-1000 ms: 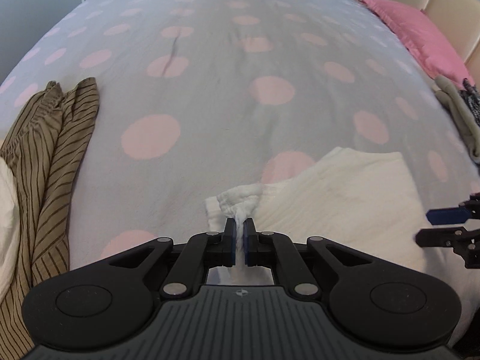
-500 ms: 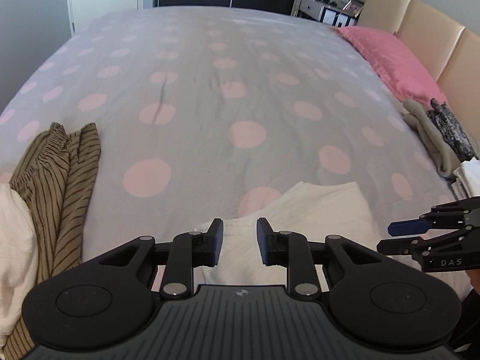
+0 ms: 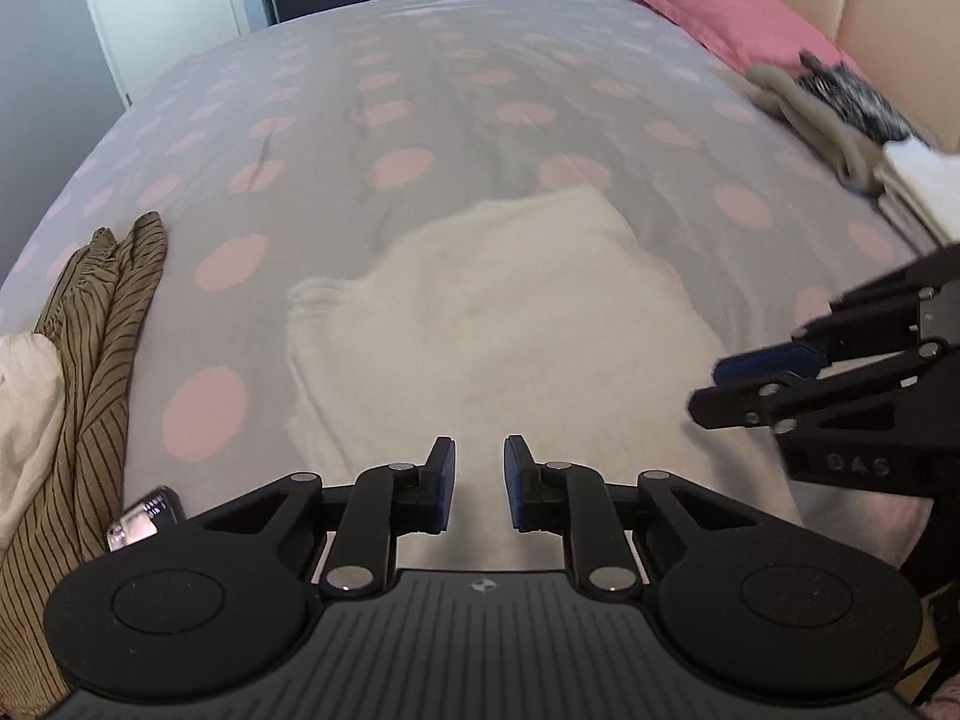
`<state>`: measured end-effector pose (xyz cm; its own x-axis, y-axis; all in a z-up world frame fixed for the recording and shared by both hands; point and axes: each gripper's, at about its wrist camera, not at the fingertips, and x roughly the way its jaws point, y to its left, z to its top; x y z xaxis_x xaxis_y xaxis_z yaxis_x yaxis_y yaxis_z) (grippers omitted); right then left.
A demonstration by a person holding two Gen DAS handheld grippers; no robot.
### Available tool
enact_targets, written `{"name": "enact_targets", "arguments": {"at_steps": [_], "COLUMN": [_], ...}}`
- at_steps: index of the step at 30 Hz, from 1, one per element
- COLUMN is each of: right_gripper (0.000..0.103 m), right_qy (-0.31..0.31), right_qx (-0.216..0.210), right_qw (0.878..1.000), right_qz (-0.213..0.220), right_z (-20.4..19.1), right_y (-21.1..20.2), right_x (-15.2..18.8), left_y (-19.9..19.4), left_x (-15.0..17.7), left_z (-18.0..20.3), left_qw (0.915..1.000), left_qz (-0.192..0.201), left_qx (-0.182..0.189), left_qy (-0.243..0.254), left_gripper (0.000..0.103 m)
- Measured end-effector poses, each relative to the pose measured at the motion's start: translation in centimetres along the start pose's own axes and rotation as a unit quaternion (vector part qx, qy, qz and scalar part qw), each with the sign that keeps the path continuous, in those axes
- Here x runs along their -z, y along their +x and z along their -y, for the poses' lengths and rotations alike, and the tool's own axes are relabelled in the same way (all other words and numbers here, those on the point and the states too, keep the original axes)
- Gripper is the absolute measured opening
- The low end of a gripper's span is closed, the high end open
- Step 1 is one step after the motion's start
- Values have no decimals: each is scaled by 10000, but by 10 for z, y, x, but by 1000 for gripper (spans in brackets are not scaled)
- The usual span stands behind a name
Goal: Fold clothes
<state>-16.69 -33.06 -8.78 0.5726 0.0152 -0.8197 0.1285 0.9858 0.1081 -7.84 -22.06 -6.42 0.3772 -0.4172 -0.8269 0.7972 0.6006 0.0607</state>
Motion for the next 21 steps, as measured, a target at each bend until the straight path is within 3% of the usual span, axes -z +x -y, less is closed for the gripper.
{"name": "enact_targets", "arguments": {"at_steps": [8,12,17,21], "right_gripper": [18,18,18,20], "right_qy": [-265,-453,-425,-627], "right_qx": [214,293,332,210], "right_qw": [9994,9985,9985,9977], "right_qz": [-29,-25,127,145], "right_z": [-14,-18,-20,-27], "right_y": [31,37,17,-7], "right_x": [28,32,32,41], "left_y": [46,47,27,4], "left_x": [25,28,30,35], "left_z": [-1,-3,3,2], "left_qw": [9967,9968,9982,9990], "left_qz": [-731,-701,-502,-348], "left_qx": [-177,-159,-197,72], "left_qy": [-318,-345,-245,-259], "left_gripper": [14,14,14,14]}}
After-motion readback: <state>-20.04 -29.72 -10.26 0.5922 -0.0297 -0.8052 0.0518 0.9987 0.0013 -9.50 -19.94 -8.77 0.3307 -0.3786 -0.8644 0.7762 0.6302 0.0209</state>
